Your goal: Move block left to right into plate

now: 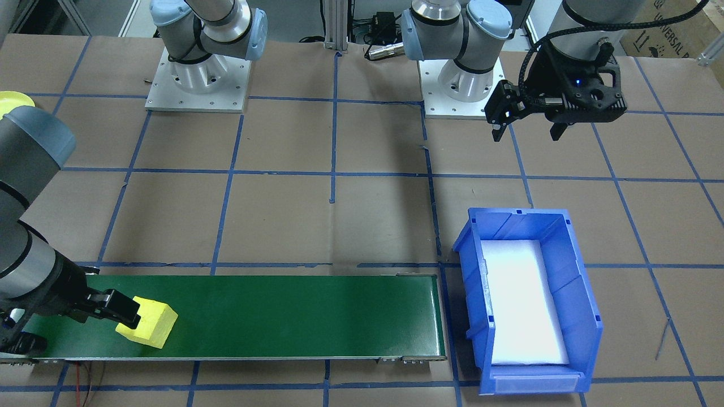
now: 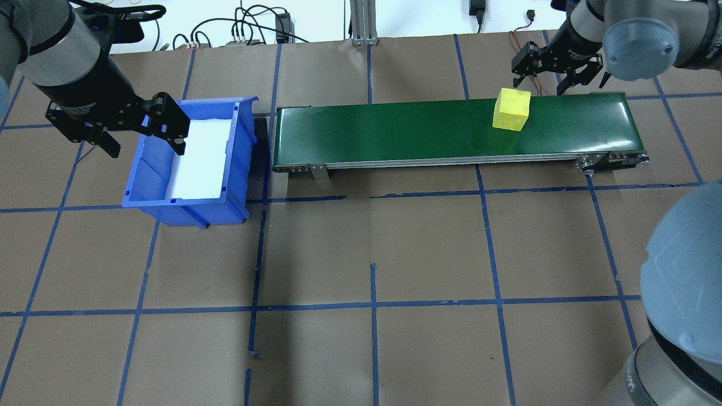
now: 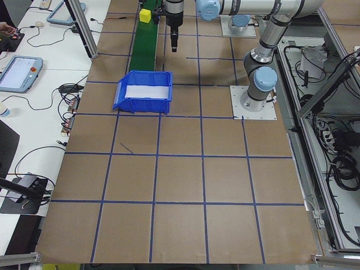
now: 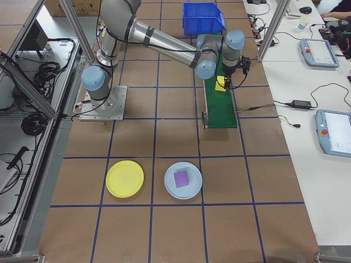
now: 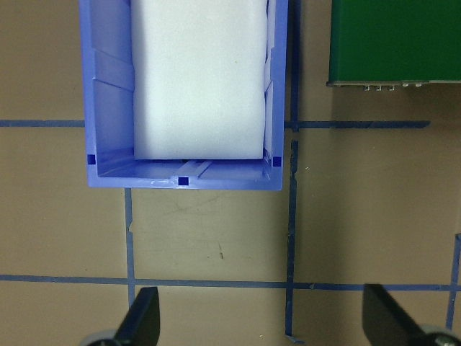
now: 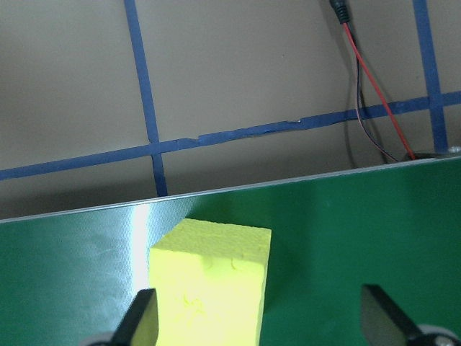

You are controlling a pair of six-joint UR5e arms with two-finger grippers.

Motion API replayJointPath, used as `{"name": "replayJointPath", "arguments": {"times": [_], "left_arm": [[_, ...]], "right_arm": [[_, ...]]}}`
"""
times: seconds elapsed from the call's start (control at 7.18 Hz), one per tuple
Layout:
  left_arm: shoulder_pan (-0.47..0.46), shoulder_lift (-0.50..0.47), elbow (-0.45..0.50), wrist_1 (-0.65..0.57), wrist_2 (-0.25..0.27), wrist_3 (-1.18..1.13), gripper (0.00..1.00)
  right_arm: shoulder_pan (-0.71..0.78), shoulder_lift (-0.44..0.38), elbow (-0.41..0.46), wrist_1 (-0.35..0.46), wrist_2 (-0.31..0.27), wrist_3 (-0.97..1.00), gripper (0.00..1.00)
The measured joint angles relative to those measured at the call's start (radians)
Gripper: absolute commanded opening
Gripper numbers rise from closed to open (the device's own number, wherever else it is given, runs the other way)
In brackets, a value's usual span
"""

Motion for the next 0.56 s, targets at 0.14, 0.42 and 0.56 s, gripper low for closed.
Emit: {"name": "replayJointPath", "arguments": {"times": [0.14, 0.42, 0.56], "left_arm": [[0.000, 0.000, 0.000, 0.000, 0.000, 0.001, 1.00], [0.000, 0.001, 0.001, 0.000, 0.001, 0.005, 1.00], [0.000, 0.001, 0.001, 0.000, 0.001, 0.006, 1.00]], "right_arm": [[0.002, 0.012, 0.001, -0.001, 0.006, 0.000, 1.00], [0.003, 0.040, 0.005, -0.003, 0.008, -0.005, 0.97], [0.003, 0.053, 0.006, -0.007, 0.002, -0.022, 0.93]]}}
